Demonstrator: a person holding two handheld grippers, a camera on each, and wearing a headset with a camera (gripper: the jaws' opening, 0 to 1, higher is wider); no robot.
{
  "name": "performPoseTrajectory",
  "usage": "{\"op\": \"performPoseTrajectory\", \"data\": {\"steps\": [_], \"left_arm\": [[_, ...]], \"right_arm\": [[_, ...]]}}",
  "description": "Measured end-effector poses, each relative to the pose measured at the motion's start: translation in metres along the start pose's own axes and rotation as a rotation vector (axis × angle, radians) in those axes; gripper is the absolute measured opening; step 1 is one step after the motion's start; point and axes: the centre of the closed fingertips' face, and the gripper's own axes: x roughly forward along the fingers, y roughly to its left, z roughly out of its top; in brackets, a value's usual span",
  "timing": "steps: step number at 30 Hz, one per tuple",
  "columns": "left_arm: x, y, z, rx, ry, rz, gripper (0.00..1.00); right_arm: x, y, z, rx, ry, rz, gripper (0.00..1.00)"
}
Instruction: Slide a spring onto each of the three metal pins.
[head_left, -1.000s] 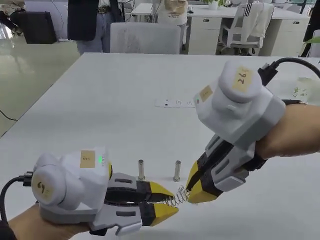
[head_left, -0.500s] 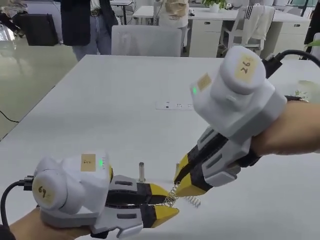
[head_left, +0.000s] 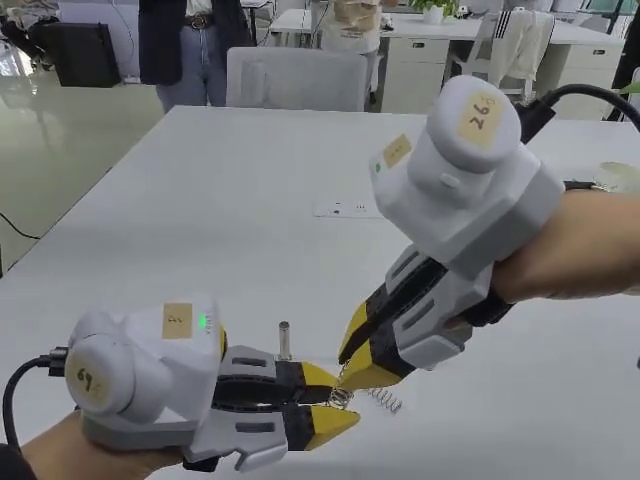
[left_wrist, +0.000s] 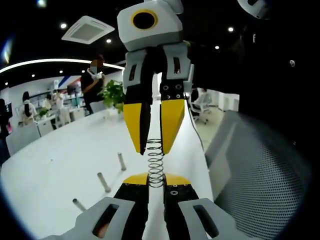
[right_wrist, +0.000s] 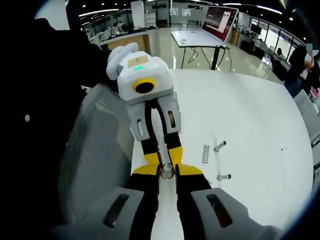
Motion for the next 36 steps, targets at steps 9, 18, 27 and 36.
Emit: {"op": "performPoseTrajectory", "data": {"steps": [9,18,27,36], "left_arm": [[-0.002,0.004,0.006,-0.024,-0.033,0.01,0.02],[0.0,0.005,0.006,-0.03,-0.031,0.008,0.02],[0.001,0.009,0.006,-0.051,-0.037,0.02,0.09],[-0.009,0.022,0.001,-0.083,-0.038,0.071,0.25]], "right_arm": [[0.009,0.0,-0.008,-0.003,0.038,0.022,0.1],[0.01,-0.002,-0.008,-0.012,0.058,0.024,0.08],[0.007,-0.009,-0.009,-0.026,0.084,0.011,0.08],[-0.004,-0.019,-0.018,-0.009,0.1,-0.014,0.08]]}}
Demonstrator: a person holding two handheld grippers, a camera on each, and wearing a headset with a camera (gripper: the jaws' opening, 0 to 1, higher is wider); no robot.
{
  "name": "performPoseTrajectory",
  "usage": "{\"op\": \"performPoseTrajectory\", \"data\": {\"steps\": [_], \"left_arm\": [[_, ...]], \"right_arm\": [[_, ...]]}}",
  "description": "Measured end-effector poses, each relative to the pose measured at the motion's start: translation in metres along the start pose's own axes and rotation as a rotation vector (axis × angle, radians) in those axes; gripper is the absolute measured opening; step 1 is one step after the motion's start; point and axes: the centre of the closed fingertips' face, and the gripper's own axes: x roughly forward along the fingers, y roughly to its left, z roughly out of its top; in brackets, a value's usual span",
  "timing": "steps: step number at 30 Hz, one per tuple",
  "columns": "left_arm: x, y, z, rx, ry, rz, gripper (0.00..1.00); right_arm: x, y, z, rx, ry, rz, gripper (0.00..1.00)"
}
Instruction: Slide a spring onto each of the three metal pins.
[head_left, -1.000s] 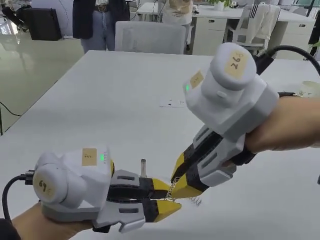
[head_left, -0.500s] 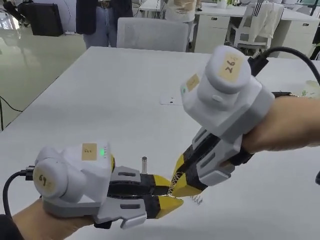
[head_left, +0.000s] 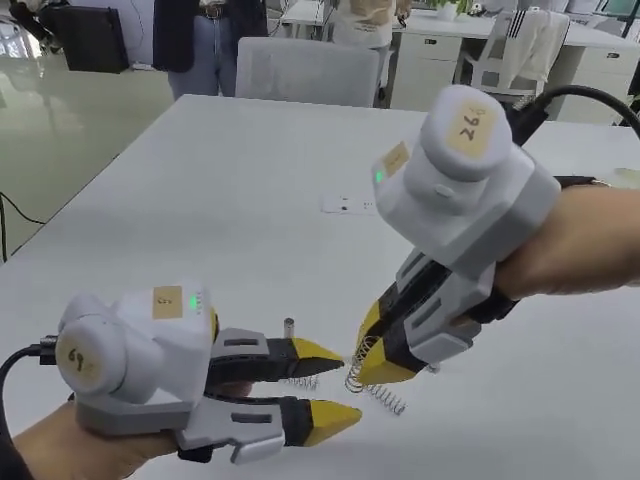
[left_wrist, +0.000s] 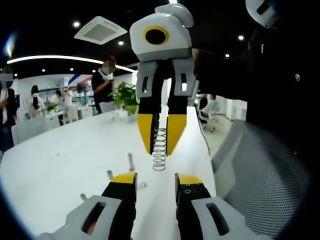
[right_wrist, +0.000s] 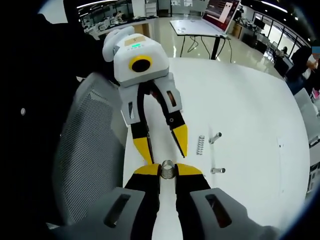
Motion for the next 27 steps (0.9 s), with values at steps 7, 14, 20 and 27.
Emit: {"op": "performPoseTrajectory", "data": {"steps": [7,14,20,27], "left_arm": [[-0.012,0.011,-0.01,-0.028,0.011,0.055,0.36],[-0.03,0.025,-0.02,-0.07,0.008,0.137,0.46],[-0.044,0.033,-0.024,-0.078,0.008,0.205,0.52],[-0.052,0.038,-0.028,-0.077,0.012,0.259,0.56]], "right_arm": [[-0.01,-0.01,-0.012,0.027,0.007,-0.027,0.08],[-0.024,-0.028,-0.031,0.057,0.034,-0.07,0.08],[-0.033,-0.043,-0.044,0.076,0.06,-0.104,0.08],[-0.037,-0.068,-0.061,0.098,0.099,-0.162,0.08]]}}
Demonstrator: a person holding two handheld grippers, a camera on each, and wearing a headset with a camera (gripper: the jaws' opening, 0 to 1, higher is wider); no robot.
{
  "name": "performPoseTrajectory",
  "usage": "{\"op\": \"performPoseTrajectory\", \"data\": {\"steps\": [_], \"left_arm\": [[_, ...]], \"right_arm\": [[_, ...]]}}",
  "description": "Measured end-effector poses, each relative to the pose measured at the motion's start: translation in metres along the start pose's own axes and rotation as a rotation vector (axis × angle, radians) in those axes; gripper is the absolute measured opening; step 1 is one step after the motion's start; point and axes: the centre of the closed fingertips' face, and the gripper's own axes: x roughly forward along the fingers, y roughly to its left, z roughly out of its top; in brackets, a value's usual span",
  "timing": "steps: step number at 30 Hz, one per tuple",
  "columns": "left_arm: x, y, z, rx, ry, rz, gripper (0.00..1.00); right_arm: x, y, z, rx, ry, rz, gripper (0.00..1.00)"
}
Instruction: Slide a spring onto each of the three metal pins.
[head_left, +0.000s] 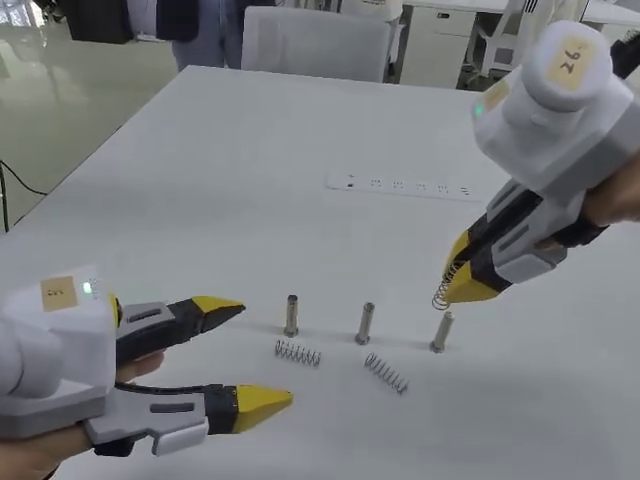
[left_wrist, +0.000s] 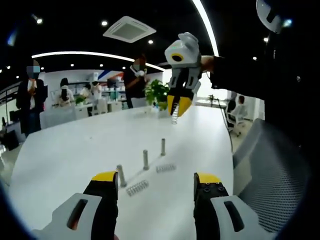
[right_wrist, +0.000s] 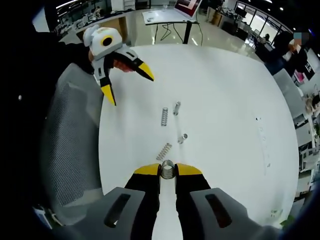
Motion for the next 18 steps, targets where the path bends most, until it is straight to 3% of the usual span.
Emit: {"op": "performPoseTrajectory", "data": {"steps": [5,14,18], "left_arm": [[-0.002,0.002,-0.001,-0.001,0.003,0.02,0.58],[0.0,0.001,-0.002,-0.01,-0.002,0.025,0.58],[0.0,0.001,-0.002,-0.012,0.0,0.026,0.58]], "right_arm": [[0.009,-0.016,-0.016,0.0,0.066,-0.034,0.08],[0.024,-0.036,-0.034,0.017,0.112,-0.049,0.08],[0.036,-0.038,-0.039,0.018,0.126,-0.038,0.08]]}}
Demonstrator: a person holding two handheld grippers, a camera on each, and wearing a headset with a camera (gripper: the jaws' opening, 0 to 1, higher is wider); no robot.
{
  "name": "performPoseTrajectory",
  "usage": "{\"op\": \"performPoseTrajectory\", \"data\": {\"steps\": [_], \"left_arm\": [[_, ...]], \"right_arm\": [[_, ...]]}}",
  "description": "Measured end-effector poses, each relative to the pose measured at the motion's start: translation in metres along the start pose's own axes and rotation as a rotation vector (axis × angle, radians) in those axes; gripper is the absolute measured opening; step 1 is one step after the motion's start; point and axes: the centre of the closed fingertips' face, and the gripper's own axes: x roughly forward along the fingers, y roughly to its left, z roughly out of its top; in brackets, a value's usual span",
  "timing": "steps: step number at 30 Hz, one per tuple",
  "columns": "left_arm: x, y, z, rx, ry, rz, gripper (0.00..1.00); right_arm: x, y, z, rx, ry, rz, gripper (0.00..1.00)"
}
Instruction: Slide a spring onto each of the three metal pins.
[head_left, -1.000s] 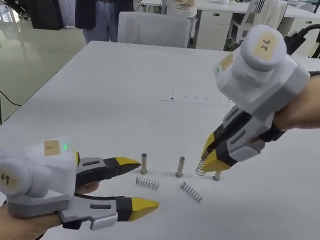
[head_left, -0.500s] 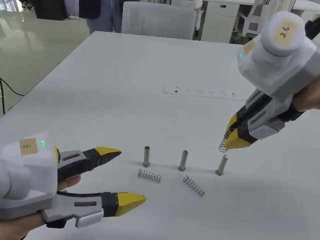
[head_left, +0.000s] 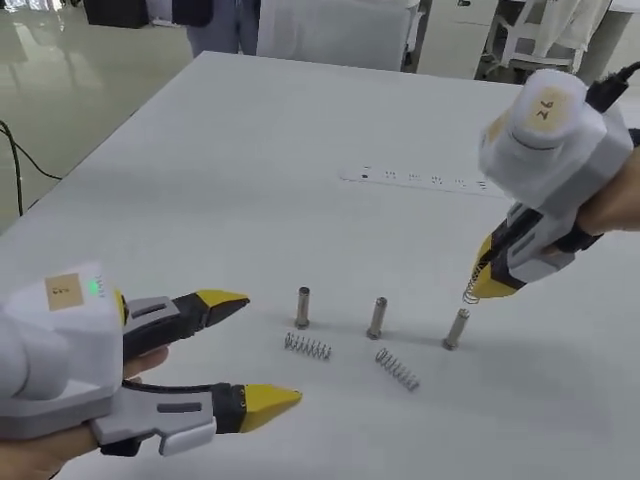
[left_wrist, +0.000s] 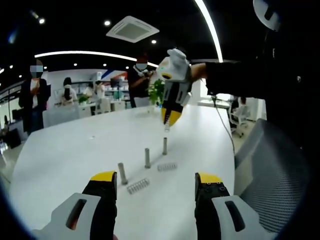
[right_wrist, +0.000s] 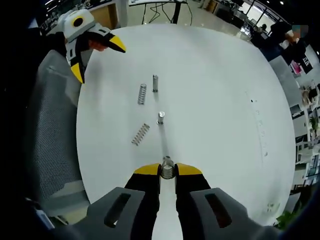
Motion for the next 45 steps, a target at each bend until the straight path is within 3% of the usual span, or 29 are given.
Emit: {"op": "performPoseTrajectory", "data": {"steps": [9,20,45], "left_arm": [[-0.001,0.001,-0.003,-0.008,0.006,0.004,0.58],[-0.001,0.001,-0.003,-0.007,0.007,0.005,0.57],[0.002,-0.001,-0.003,-0.003,0.012,-0.007,0.57]], "right_arm": [[0.016,-0.003,-0.01,0.006,0.03,0.01,0.08],[0.022,-0.003,-0.009,0.017,0.02,0.024,0.08],[0.066,-0.004,-0.02,0.047,0.038,0.033,0.08]]}}
